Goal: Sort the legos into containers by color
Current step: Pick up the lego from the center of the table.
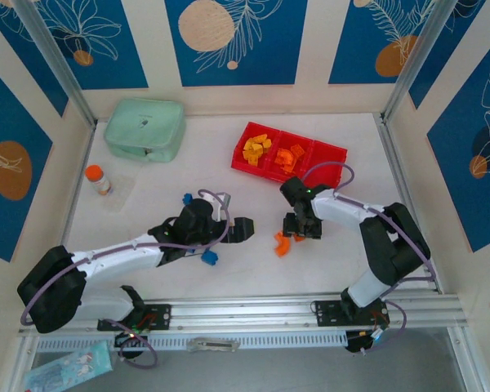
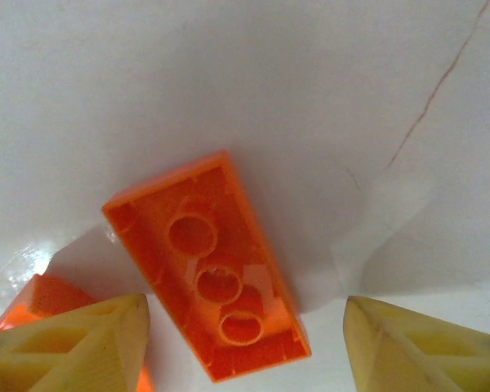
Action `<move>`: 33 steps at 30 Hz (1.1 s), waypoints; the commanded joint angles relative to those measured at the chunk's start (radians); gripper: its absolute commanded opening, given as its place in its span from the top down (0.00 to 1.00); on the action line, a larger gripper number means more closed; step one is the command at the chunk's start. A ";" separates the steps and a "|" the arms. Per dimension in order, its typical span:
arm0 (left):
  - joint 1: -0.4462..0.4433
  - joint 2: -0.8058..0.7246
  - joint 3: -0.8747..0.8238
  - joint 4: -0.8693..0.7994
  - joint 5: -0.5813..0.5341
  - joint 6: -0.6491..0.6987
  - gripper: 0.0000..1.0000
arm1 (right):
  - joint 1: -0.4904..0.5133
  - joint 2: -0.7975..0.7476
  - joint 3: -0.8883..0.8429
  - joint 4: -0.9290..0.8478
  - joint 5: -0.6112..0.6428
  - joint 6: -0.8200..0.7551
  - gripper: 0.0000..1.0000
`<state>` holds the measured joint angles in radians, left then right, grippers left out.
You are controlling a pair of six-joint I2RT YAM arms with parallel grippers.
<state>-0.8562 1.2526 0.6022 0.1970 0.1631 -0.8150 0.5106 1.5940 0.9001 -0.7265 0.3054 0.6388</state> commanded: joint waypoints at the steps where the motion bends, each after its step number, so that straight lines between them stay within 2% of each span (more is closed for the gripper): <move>1: -0.011 0.009 0.010 0.021 -0.016 -0.006 0.01 | -0.006 0.018 0.014 0.002 -0.017 -0.002 0.38; 15: -0.011 -0.002 0.009 0.011 -0.028 -0.001 0.01 | -0.007 0.017 0.017 0.016 -0.029 -0.014 0.65; 24: -0.009 -0.014 0.035 -0.003 -0.037 0.024 0.01 | -0.010 -0.064 0.078 -0.016 -0.016 -0.042 0.69; 28: -0.002 -0.023 0.063 -0.025 -0.050 0.054 0.01 | -0.013 -0.079 0.168 -0.041 0.004 -0.074 0.70; 33: 0.030 -0.023 0.090 -0.033 -0.056 0.066 0.01 | -0.032 -0.015 0.330 -0.034 0.060 -0.116 0.70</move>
<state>-0.8444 1.2495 0.6537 0.1757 0.1249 -0.7769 0.4934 1.5505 1.1496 -0.7528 0.3244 0.5640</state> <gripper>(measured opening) 0.994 0.302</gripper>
